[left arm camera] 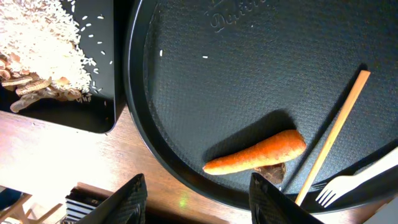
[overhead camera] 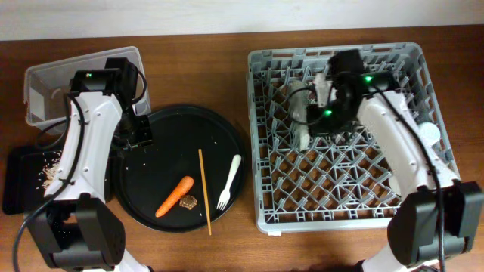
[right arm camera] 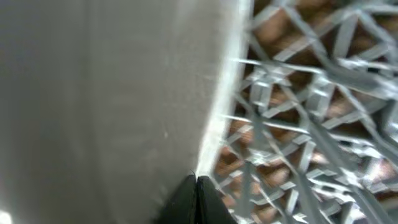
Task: Sort waste into correct bins and load items into the dishwasher rack
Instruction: 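Stand the plate upright in the rack and release it, then move the right gripper to the chopstick on the round tray and grasp it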
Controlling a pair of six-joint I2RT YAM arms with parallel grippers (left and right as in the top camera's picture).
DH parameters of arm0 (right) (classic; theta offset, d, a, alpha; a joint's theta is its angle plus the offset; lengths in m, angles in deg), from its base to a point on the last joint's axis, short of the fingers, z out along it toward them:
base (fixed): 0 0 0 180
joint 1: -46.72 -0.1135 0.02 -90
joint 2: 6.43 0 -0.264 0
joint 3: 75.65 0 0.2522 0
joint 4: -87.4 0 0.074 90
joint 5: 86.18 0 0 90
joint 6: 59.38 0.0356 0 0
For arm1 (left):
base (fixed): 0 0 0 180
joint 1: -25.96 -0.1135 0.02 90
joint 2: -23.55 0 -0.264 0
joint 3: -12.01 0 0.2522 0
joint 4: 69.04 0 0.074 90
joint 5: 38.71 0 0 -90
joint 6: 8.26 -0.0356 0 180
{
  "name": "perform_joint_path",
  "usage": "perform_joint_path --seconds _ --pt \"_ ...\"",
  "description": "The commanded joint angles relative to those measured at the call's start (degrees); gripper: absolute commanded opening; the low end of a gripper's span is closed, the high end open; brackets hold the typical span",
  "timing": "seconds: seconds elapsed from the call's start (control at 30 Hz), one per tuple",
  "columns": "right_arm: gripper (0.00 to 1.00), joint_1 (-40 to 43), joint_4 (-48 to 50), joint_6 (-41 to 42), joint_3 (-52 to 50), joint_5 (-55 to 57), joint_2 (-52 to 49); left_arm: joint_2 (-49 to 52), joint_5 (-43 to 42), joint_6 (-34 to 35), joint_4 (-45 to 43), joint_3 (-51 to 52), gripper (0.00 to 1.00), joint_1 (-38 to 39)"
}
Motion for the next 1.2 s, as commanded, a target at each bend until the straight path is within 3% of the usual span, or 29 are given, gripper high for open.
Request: perform_joint_path --seconds 0.0,0.23,0.33,0.47,0.57,0.8,0.87,1.17 --pt "0.04 -1.75 0.87 -3.43 0.02 -1.99 0.26 -0.79 0.26 -0.87 0.13 -0.20 0.53 -0.31" --pt "0.06 -0.92 -1.03 -0.85 0.96 4.11 1.88 -0.79 -0.48 -0.87 0.48 -0.20 0.59 -0.28" --pt "0.25 1.49 -7.13 0.28 5.11 9.70 5.66 -0.79 -3.02 -1.53 1.16 -0.20 0.61 -0.28" --pt "0.51 3.93 -12.92 0.24 9.55 7.78 10.80 -0.79 -4.72 -2.84 1.16 -0.20 0.60 -0.28" --pt "0.56 2.73 -15.98 -0.42 10.10 2.05 14.78 -0.79 -4.28 -2.82 1.16 -0.20 0.61 -0.31" --pt "0.60 -11.76 -16.55 1.38 10.10 0.59 14.21 -0.79 -0.02 -2.01 1.20 -0.20 0.67 -0.39" --pt "0.61 -19.15 -13.62 4.02 10.10 1.05 11.28 -0.79 0.17 -0.17 1.31 -0.20 0.68 -1.29" --pt "0.62 -37.79 -1.97 8.11 10.10 4.98 -5.07 -0.79 -1.90 0.37 1.62 -0.20 0.71 -10.32"
